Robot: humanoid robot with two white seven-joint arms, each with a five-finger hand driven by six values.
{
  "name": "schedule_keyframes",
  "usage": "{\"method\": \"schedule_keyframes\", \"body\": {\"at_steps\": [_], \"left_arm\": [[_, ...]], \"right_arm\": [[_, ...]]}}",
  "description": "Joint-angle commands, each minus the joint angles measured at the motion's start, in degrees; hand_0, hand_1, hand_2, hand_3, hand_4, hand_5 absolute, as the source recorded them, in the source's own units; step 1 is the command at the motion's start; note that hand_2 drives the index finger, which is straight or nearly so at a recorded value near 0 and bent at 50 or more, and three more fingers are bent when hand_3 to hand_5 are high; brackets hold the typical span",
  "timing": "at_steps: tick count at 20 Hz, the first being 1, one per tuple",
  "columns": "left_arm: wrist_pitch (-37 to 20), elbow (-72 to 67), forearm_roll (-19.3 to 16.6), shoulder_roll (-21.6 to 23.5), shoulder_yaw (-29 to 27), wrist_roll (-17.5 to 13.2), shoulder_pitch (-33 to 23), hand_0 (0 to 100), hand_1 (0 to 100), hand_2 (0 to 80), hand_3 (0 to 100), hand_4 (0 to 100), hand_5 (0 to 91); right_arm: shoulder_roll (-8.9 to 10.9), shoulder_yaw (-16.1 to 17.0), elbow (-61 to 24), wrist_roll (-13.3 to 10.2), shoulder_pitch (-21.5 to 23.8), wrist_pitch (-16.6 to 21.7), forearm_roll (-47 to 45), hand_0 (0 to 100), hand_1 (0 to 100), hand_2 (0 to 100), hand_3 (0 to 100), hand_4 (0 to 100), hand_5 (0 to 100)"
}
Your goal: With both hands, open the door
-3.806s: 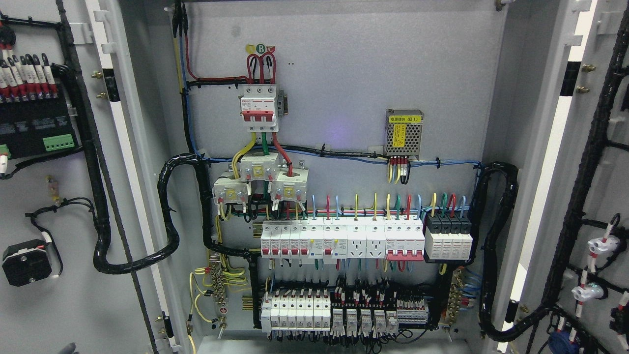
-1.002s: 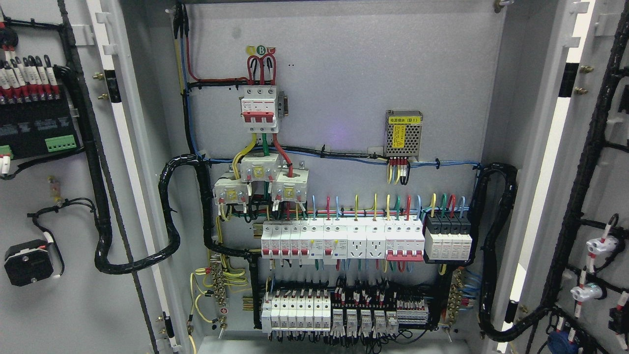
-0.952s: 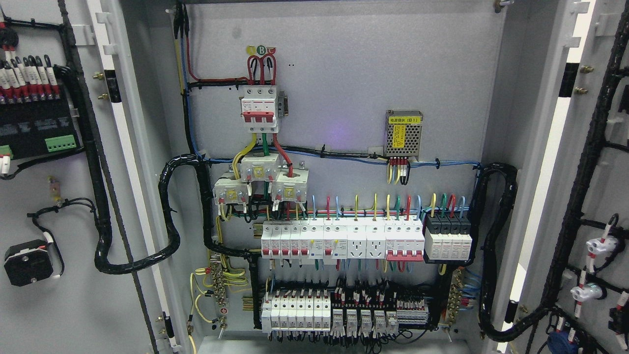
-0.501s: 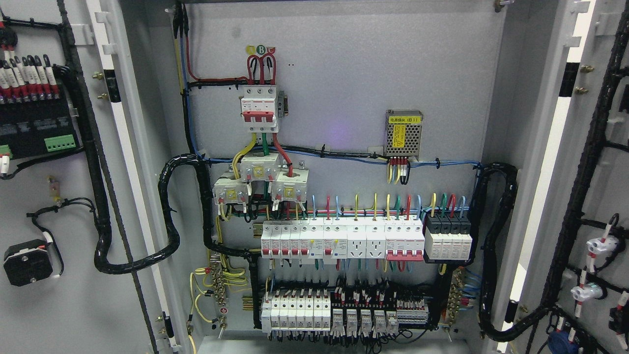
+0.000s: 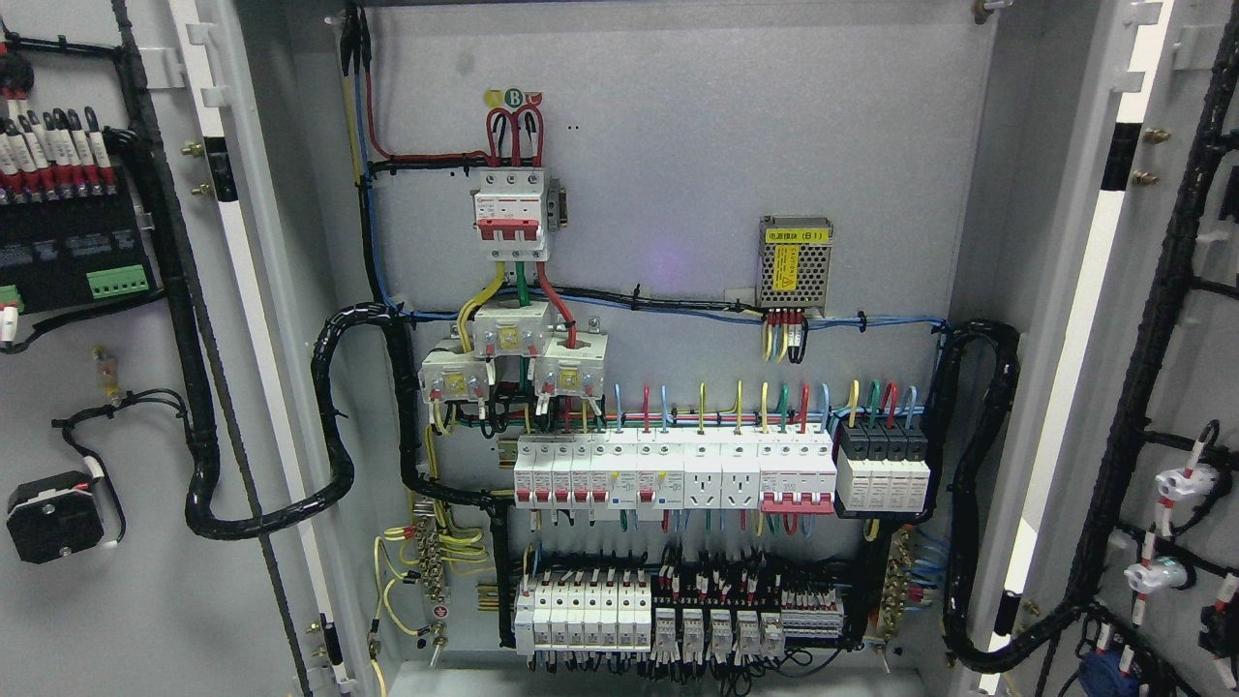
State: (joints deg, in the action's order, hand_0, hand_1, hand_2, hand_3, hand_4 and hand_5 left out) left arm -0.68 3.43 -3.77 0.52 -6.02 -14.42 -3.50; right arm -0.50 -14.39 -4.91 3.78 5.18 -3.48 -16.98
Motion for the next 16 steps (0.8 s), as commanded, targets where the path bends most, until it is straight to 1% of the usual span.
{"method": "schedule_keyframes", "body": {"at_steps": [1, 10, 12, 13, 16], "left_arm": [[0.1, -2.7, -0.1, -1.8, -1.8, 1.8, 0.5, 0, 0, 0.0, 0, 0, 0.0], [-0.5, -1.8, 0.0, -2.0, -1.5, 2.0, 0.5, 0, 0, 0.0, 0, 0, 0.0], [-0.5, -1.8, -0.2, -2.0, -1.3, 2.0, 0.5, 0, 0, 0.0, 0, 0, 0.0], [-0.5, -1.8, -0.1, -2.0, -1.3, 2.0, 0.5, 0, 0, 0.0, 0, 0, 0.0], [-0.5, -1.7, -0.2, -2.0, -1.2, 1.8, 0.5, 0, 0, 0.0, 0, 0, 0.0]], "right_arm": [[-2.23, 0.0, 2.6, 0.0, -0.5, 0.1, 0.0, 39, 0, 0, 0, 0, 0], [-2.23, 0.2, 2.5, 0.1, -0.4, 0.2, 0.0, 39, 0, 0, 0, 0, 0], [-2.32, 0.2, 2.4, 0.1, -0.4, 0.2, 0.0, 39, 0, 0, 0, 0, 0], [-2.66, 0.2, 2.4, 0.2, -0.4, 0.2, 0.0, 39, 0, 0, 0, 0, 0], [-2.67, 0.2, 2.4, 0.2, -0.4, 0.2, 0.0, 39, 0, 0, 0, 0, 0]]}}
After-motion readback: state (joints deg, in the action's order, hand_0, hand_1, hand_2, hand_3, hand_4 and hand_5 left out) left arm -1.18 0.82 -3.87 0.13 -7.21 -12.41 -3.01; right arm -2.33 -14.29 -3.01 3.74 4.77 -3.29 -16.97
